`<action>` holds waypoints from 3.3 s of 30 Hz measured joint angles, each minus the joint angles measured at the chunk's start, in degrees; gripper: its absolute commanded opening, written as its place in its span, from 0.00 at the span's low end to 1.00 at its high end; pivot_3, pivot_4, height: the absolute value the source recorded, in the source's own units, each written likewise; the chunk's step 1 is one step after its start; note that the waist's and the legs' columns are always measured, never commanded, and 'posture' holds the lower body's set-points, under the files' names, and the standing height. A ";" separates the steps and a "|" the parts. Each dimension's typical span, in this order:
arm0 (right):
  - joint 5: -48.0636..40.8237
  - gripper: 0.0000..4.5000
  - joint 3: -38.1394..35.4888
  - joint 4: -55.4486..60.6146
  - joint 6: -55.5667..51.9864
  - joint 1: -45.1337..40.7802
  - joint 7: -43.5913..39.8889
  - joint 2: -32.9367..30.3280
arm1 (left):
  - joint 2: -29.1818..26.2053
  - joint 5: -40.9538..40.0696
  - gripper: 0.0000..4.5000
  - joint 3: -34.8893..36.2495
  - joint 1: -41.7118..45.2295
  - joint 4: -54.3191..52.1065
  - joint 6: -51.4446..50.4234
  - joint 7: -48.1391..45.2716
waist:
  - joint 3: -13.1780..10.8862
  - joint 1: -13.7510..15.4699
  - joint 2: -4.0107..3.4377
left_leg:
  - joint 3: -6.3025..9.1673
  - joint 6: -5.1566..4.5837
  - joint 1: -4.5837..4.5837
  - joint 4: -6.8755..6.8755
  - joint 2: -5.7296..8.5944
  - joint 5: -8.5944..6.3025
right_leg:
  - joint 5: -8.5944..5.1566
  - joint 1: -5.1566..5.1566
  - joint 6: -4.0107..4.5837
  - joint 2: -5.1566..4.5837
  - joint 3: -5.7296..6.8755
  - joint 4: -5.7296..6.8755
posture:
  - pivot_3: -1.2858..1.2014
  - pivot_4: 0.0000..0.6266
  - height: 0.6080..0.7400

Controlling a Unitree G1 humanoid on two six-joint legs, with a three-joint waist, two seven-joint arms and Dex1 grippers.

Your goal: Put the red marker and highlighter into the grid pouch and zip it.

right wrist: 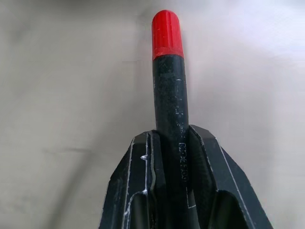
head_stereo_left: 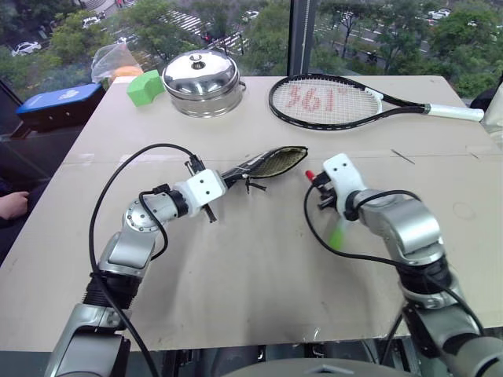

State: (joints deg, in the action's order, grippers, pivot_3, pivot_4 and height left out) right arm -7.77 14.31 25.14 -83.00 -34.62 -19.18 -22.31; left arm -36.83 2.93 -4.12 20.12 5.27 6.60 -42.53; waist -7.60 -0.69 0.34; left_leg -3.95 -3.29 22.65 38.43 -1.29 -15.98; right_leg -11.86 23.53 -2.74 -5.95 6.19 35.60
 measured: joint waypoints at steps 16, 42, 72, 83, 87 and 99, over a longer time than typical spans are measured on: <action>8.96 0.04 23.02 1.04 29.73 -15.48 -20.70 -26.17 | 2.58 -0.90 0.00 -3.27 2.15 1.99 3.55 -3.53 | -0.03 0.08 0.12 | -0.08 -0.03 -0.01 0.01 -0.05 -0.02 | 0.00 0.03 -0.01 0.01 -0.06 -0.09 | 0.52 0.24 1.00; 5.21 0.87 -5.53 5.51 10.28 -13.75 -37.97 -13.37 | 5.47 -1.66 0.00 -3.89 0.41 -0.01 1.54 -1.50 | -0.01 1.15 0.13 | 0.10 -0.03 0.05 0.14 -0.08 -0.02 | 0.02 -0.03 0.04 -0.02 0.11 0.01 | 0.52 0.24 1.00; 8.48 0.16 -12.02 23.87 -9.13 24.59 -0.68 3.87 | 6.19 -0.05 0.00 -5.44 3.91 4.24 4.69 -1.66 | 0.07 1.44 0.20 | 0.14 -0.02 0.03 0.16 0.06 0.00 | -0.01 -0.04 0.02 -0.07 0.01 0.03 | 0.52 0.24 1.00; -6.42 0.16 4.60 20.20 2.31 -4.77 -21.11 -29.62 | 7.85 0.12 0.00 -7.37 3.86 1.01 3.26 -2.31 | -0.06 0.25 0.13 | 0.35 -0.23 0.06 0.01 -0.01 -0.13 | -0.07 -0.05 0.12 0.02 0.21 -0.05 | 0.52 0.24 1.00; -2.56 0.16 18.54 10.99 9.96 -13.44 -21.57 -29.00 | 8.48 0.17 0.00 -8.18 3.17 -2.88 1.48 -2.49 | -0.07 0.12 0.14 | 0.27 -0.10 0.09 0.11 0.04 -0.04 | -0.06 -0.05 0.11 -0.06 0.15 -0.05 | 0.52 0.24 1.00; 9.59 0.66 31.72 -13.40 33.92 -22.51 -25.74 -16.22 | 9.49 -0.06 0.00 -9.74 2.78 -7.92 -2.99 -3.62 | -0.08 0.30 0.13 | 0.22 0.01 0.07 0.12 -0.02 0.02 | -0.06 -0.04 0.10 0.02 0.18 0.03 | 0.52 0.24 1.00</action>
State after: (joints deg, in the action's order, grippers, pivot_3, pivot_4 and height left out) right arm 1.81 46.03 11.74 -49.09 -57.13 -44.92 -38.53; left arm -27.34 2.87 -13.86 22.90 -2.64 3.61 -46.15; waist -7.69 -0.39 0.47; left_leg -3.72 -3.28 22.72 38.55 -1.31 -15.96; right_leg -11.92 23.49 -2.65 -5.94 6.37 35.63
